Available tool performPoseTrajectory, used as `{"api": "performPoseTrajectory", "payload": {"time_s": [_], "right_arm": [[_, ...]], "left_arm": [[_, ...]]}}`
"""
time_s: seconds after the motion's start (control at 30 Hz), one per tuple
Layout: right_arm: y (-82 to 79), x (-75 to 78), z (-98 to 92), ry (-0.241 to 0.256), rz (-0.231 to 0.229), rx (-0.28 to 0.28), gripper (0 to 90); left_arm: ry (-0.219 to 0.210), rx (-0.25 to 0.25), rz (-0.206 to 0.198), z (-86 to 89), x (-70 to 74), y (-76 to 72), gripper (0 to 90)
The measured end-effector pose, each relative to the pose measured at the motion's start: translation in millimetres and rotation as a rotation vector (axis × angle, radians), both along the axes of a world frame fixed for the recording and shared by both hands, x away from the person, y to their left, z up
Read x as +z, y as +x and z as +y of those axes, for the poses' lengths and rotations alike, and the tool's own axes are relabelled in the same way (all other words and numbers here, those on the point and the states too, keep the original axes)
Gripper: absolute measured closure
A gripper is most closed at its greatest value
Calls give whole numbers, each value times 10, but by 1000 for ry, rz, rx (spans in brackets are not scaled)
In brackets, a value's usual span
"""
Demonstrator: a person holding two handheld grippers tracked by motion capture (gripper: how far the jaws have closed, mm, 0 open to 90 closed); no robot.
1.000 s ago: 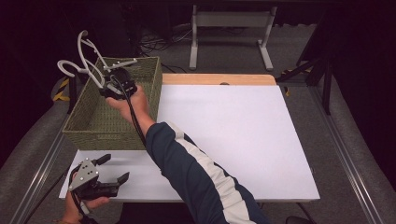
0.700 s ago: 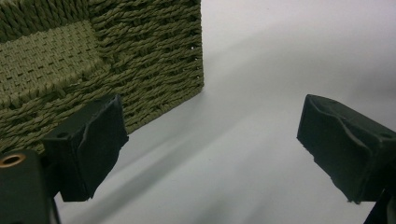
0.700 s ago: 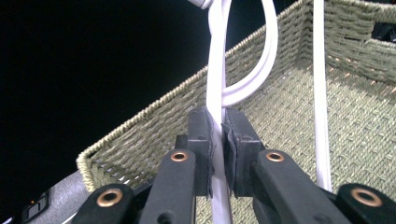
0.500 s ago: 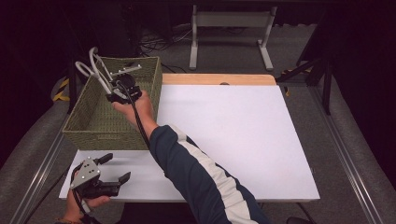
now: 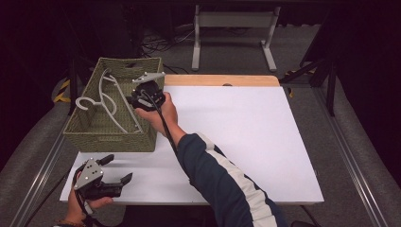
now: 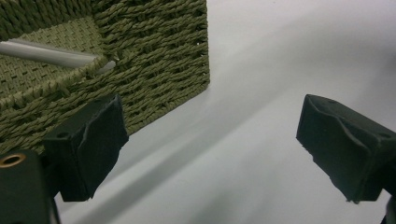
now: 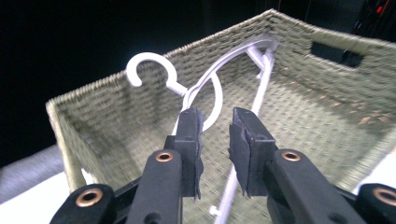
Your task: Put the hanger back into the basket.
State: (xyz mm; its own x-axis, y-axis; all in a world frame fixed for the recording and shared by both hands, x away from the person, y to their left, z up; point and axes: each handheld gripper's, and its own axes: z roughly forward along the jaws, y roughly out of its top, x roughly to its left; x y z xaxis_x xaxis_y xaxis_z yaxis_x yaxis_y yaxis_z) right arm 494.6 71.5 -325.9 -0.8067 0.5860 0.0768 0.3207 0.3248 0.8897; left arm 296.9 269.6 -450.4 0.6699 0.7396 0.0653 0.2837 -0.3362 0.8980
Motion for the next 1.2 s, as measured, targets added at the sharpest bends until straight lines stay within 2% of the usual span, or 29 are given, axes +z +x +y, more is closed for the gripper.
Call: {"api": "performPoseTrajectory", "payload": {"time_s": [0.07,0.1,0.17,0.2,0.23,0.33,0.4,0.53,0.67,0.83,0.97,1.0,1.2], "right_arm": [[-36,-8,-87,-10,-29,20,711],[-73,-7,-143,-31,-61,18,704],[-125,-3,-240,-40,-104,43,693],[-125,-3,-240,-40,-104,43,693],[-169,-1,-314,-55,-140,54,691],[-261,-7,-472,-70,-189,71,663],[-304,-17,-574,-66,-205,76,619],[-381,-42,-774,-64,-237,84,568],[-466,-50,-955,-95,-297,83,535],[-539,-55,-1210,-95,-314,64,502],[-603,-76,-1411,-122,-337,42,485],[-603,-76,-1411,-122,-337,42,485],[-741,-112,-1678,-151,-365,18,460]], "left_arm": [[7,1,2,-13,-10,12,90],[9,0,4,-15,-13,18,89],[13,6,5,-20,-18,25,90],[16,6,8,-26,-23,31,90],[20,9,8,-30,-27,34,90],[28,19,2,-32,-28,43,90],[21,25,-1,-37,-30,48,90],[35,27,-3,-63,-31,53,88],[36,31,-1,-68,-35,70,87],[33,40,0,-72,-37,92,94],[25,66,6,-81,-30,108,108],[29,68,4,-81,-29,114,108],[44,81,9,-83,-27,153,100]]}}
